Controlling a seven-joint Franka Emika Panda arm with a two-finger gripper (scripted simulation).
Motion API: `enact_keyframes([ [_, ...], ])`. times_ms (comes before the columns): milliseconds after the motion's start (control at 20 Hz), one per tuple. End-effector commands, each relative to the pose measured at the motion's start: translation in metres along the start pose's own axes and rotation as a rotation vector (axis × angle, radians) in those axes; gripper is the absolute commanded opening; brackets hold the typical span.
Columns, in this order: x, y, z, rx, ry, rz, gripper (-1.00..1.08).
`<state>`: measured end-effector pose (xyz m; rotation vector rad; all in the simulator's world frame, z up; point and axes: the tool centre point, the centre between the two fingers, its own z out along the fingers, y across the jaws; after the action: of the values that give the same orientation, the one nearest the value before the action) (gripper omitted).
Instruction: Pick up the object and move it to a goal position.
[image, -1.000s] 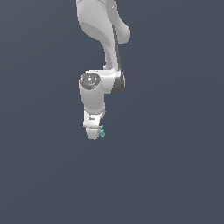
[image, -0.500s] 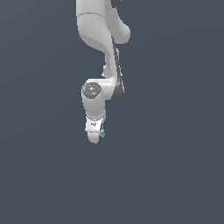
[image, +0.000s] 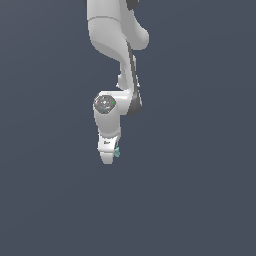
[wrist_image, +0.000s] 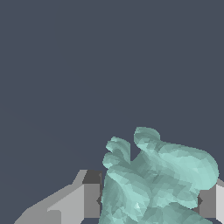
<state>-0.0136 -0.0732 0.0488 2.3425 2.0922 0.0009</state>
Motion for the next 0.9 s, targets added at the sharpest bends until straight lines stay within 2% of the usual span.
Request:
enact_keyframes([
  [0, 0.0, 0.0, 0.001, 0.001, 0.0, 0.0, -1.0],
  [450, 0.006, -0.001, -0.014, 0.0, -0.001, 0.0, -1.0],
  [850, 0.03, -0.005, -0.066, 0.001, -0.002, -0.001, -1.0],
])
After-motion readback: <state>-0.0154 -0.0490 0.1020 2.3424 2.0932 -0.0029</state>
